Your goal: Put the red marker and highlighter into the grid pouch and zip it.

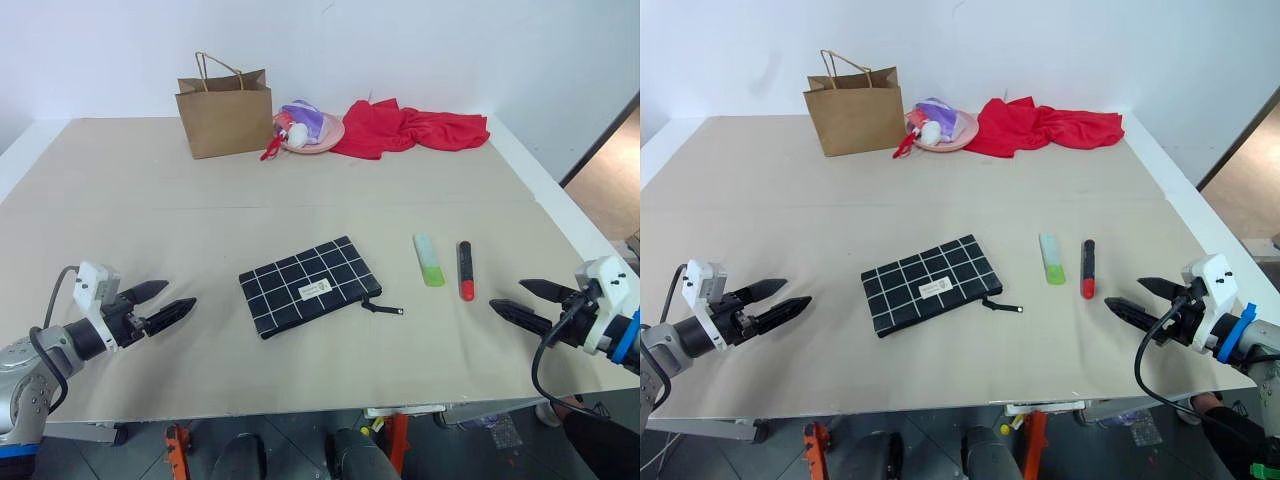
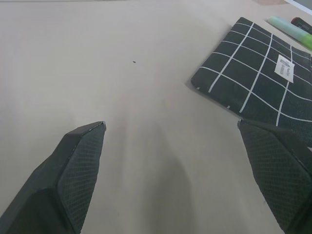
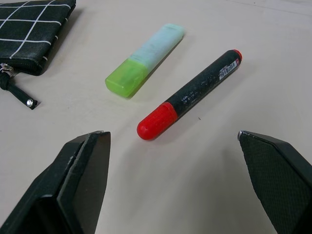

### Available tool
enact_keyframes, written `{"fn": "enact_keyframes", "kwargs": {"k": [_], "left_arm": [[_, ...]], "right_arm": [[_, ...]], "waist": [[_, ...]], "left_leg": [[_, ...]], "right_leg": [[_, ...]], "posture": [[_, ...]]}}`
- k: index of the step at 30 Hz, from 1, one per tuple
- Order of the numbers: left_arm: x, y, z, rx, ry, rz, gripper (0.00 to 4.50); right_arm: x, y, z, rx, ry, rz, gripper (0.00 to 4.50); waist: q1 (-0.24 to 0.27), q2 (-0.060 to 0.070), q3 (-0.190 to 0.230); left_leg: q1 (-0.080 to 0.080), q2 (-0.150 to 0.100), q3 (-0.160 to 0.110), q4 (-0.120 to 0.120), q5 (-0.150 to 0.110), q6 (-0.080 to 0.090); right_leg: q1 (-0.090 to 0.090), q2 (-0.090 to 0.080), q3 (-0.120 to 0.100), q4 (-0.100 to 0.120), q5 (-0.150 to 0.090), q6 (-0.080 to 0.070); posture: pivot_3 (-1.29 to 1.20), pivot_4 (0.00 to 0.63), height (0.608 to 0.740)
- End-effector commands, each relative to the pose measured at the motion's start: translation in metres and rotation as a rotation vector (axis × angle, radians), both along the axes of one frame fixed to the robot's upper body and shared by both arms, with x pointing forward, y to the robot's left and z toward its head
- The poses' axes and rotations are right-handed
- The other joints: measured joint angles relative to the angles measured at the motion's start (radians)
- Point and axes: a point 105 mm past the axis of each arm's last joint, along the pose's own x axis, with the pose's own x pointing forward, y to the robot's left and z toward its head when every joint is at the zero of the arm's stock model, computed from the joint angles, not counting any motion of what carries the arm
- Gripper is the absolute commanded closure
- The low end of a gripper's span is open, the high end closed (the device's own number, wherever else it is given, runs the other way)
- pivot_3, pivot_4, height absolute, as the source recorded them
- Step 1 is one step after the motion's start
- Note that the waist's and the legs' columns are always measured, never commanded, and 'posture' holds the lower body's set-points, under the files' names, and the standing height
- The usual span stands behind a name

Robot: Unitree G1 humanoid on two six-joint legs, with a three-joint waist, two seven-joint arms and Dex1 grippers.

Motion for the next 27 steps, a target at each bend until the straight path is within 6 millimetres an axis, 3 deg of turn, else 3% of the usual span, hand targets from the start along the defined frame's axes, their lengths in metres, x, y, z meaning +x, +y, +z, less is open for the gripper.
{"fn": "enact_keyframes", "kwargs": {"k": [1,7,12,21,24,27], "left_arm": [[0.001,0.001,0.018,0.009,-0.063,0.010,0.02],[-0.003,-0.012,0.023,-0.026,-0.042,-0.074,0.02],[0.008,-0.013,0.027,0.009,-0.087,-0.072,0.02],[0.005,-0.035,0.015,0.477,-0.255,-0.316,0.02],[0.002,-0.046,0.015,0.520,-0.324,-0.380,0.00],[-0.001,-0.056,0.014,0.550,-0.362,-0.437,0.00]], "right_arm": [[0.003,-0.004,0.021,-0.032,-0.066,0.002,0.00],[0.005,-0.002,0.022,-0.032,-0.068,0.010,0.00],[0.007,0.006,0.026,-0.037,-0.078,0.041,0.00],[0.018,0.057,0.035,-0.020,-0.104,0.222,0.00],[0.021,0.084,0.036,0.037,-0.100,0.324,0.81],[0.027,0.109,0.038,0.083,-0.099,0.402,2.20]], "waist": [[0.000,0.000,0.000],[0.000,0.000,0.000],[0.000,0.000,0.000],[0.000,0.001,0.000],[-0.001,0.001,0.000],[0.000,0.001,0.000]], "left_leg": [[0.000,0.000,0.000,0.000,0.000,0.000],[0.000,0.000,0.000,0.000,0.000,0.000],[0.000,0.000,0.000,0.000,0.000,0.000],[0.001,0.000,0.001,0.001,0.000,0.000],[0.001,0.000,0.002,0.000,0.000,0.000],[0.000,0.001,0.002,0.001,0.000,0.000]], "right_leg": [[0.000,0.000,0.000,0.000,0.000,0.000],[0.000,0.000,0.000,0.000,0.000,0.000],[0.000,0.000,0.000,0.000,0.000,0.000],[0.000,0.000,0.002,0.000,0.001,0.000],[0.000,0.000,0.002,0.000,0.001,0.000],[0.000,0.000,0.002,0.000,0.001,0.000]], "posture": [[0.00,0.150,0.740],[0.00,0.150,0.740],[0.00,0.150,0.740],[0.00,0.150,0.740],[0.00,0.150,0.740],[0.00,0.150,0.740]]}}
